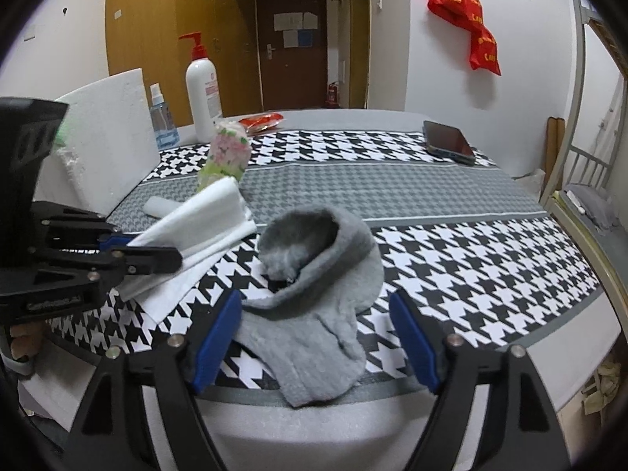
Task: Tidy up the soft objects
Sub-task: 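Grasp the grey sock with the right gripper while the left gripper holds the mask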
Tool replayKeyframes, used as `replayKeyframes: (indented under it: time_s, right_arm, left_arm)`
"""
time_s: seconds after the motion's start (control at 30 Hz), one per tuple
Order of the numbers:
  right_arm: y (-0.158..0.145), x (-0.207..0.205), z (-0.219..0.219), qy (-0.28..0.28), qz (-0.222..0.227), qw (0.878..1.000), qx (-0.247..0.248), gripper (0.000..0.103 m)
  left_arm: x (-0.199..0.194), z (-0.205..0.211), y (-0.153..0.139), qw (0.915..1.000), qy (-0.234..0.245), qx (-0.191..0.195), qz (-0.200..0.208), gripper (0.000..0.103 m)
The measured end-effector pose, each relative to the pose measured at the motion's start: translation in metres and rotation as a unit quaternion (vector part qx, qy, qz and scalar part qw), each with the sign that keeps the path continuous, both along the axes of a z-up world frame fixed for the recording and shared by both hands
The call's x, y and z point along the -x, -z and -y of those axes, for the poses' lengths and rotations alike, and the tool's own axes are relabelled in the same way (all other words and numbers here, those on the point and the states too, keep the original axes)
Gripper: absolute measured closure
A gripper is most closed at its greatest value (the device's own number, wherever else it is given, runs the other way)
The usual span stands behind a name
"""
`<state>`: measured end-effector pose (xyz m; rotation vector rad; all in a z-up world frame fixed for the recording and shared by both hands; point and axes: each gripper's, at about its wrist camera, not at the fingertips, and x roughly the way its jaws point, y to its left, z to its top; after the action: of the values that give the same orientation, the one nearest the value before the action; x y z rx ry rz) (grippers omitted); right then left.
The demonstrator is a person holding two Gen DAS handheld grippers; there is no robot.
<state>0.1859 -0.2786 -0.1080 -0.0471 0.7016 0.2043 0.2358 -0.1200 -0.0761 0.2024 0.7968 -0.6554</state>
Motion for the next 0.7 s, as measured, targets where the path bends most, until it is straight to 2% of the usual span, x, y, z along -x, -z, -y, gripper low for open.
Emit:
replayKeyframes:
  time_s: [0.23, 0.47, 0.53, 0.57, 0.7]
  right_arm:
    - [0.000, -0.007, -0.002, 0.008, -0.008, 1.000, 0.001, 0.022]
    - [0.002, -0.017, -0.006, 0.016, -0.018, 1.000, 0.005, 0.022]
    - [0.003, -0.018, -0.008, 0.016, -0.018, 1.000, 0.007, 0.028]
    - [0.003, -0.019, -0.008, 0.013, -0.021, 1.000, 0.004, 0.036]
    - [0.003, -0.021, -0.006, 0.020, -0.027, 0.999, 0.004, 0.054]
  left_arm:
    - [-0.001, -0.006, -0.003, 0.9998, -0.017, 0.014, 0.000, 0.092]
    - [0.001, -0.008, -0.004, 0.9996, -0.009, 0.028, 0.000, 0.092]
    - [0.000, -0.009, -0.004, 0.9995, -0.013, 0.030, -0.001, 0.092]
    - [0.000, -0.009, -0.004, 0.9994, -0.015, 0.030, -0.001, 0.092]
    - [0.000, -0.010, -0.004, 0.9995, -0.015, 0.029, 0.001, 0.092]
